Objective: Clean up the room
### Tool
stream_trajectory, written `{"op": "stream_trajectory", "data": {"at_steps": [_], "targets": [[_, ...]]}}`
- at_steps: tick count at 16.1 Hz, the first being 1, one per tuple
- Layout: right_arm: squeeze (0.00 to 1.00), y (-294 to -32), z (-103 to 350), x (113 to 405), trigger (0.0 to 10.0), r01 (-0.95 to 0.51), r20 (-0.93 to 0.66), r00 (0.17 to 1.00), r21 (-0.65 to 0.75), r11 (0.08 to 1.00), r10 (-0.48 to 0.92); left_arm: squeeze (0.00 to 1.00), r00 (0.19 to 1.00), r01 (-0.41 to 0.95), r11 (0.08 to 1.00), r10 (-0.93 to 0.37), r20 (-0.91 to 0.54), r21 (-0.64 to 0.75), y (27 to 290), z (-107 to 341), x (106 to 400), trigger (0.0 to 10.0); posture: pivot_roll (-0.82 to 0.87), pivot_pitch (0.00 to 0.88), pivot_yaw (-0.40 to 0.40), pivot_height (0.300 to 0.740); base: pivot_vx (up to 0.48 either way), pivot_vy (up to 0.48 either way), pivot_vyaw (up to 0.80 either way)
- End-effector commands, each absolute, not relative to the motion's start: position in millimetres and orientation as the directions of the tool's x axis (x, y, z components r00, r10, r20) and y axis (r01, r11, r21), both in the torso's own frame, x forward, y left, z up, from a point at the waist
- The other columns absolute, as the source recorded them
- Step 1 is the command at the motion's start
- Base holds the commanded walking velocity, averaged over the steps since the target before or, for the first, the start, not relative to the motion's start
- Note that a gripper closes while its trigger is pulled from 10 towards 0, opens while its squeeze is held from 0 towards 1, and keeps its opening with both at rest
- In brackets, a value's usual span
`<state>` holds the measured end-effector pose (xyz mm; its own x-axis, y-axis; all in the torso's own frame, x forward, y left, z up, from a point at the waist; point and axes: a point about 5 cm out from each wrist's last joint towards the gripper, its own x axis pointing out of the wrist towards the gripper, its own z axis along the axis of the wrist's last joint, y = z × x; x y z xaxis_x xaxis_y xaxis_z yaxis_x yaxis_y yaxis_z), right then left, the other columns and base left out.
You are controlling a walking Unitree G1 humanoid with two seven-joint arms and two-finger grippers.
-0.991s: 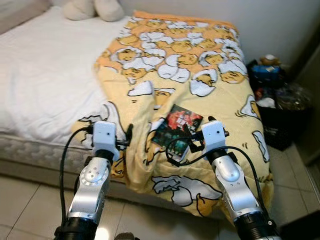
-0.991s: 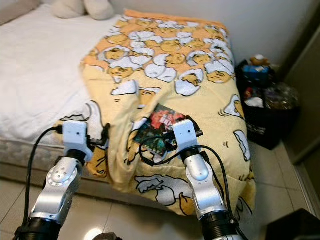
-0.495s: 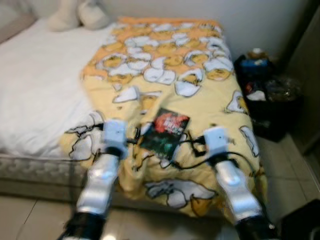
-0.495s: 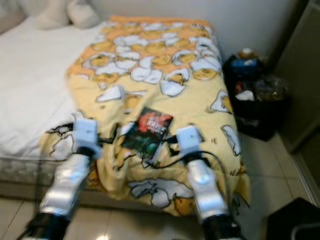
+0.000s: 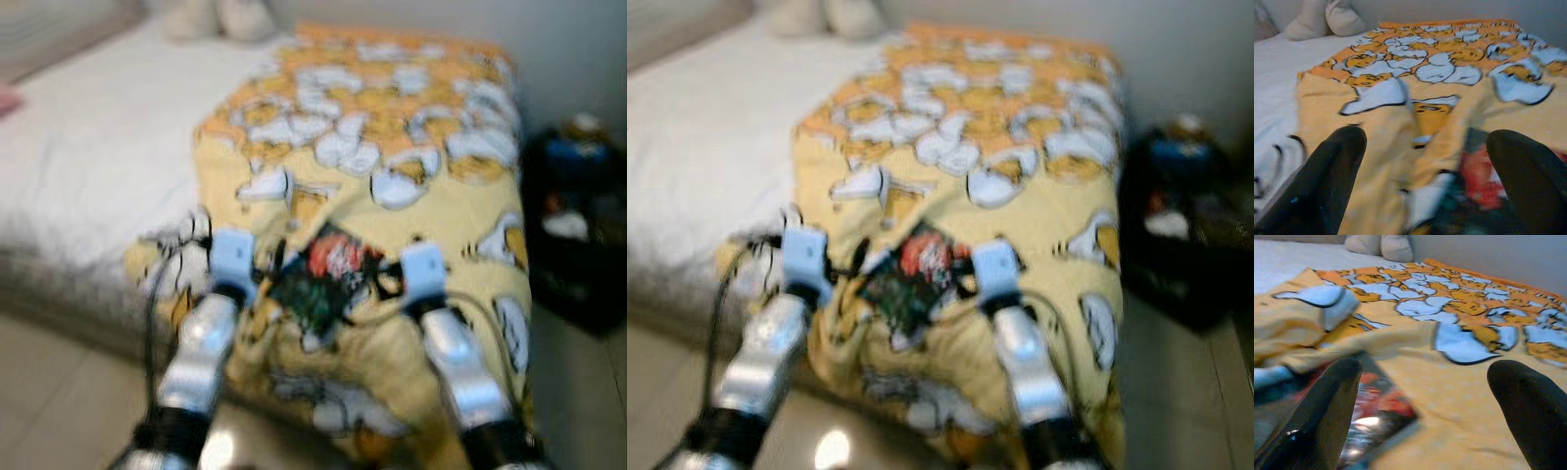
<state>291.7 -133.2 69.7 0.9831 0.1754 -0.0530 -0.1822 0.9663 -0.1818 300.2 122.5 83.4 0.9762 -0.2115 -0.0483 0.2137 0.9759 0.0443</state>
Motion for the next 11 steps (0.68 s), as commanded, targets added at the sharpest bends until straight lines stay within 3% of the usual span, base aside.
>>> {"op": "stream_trajectory", "data": {"at_steps": [1,7,11], "targets": [[0.0,-132.1,68.8,289.9,10.0,-0.172,-0.055,0.985,-0.153,0.973,0.165,0.0,0.981,0.193,0.98,-0.193,-0.023,0.043,132.3,89.4,302.0,10.0,-0.12,0.0,0.033,0.74,0.0,0.0,0.0],[0.0,-132.5,64.2,290.4,10.0,-0.197,-0.085,0.979,-0.137,0.971,0.187,0.0,0.986,0.166,0.985,-0.164,-0.033,0.054,136.7,87.2,299.5,10.0,-0.1,0.0,0.013,0.74,0.0,0.0,0.0],[0.0,-125.7,50.6,303.8,10.0,-0.171,-0.201,0.964,0.044,0.984,0.176,0.0,0.988,0.153,0.986,-0.152,-0.02,0.069,146.8,93.1,288.4,10.0,0.01,0.0,0.012,0.74,0.0,0.0,0.0]]}}
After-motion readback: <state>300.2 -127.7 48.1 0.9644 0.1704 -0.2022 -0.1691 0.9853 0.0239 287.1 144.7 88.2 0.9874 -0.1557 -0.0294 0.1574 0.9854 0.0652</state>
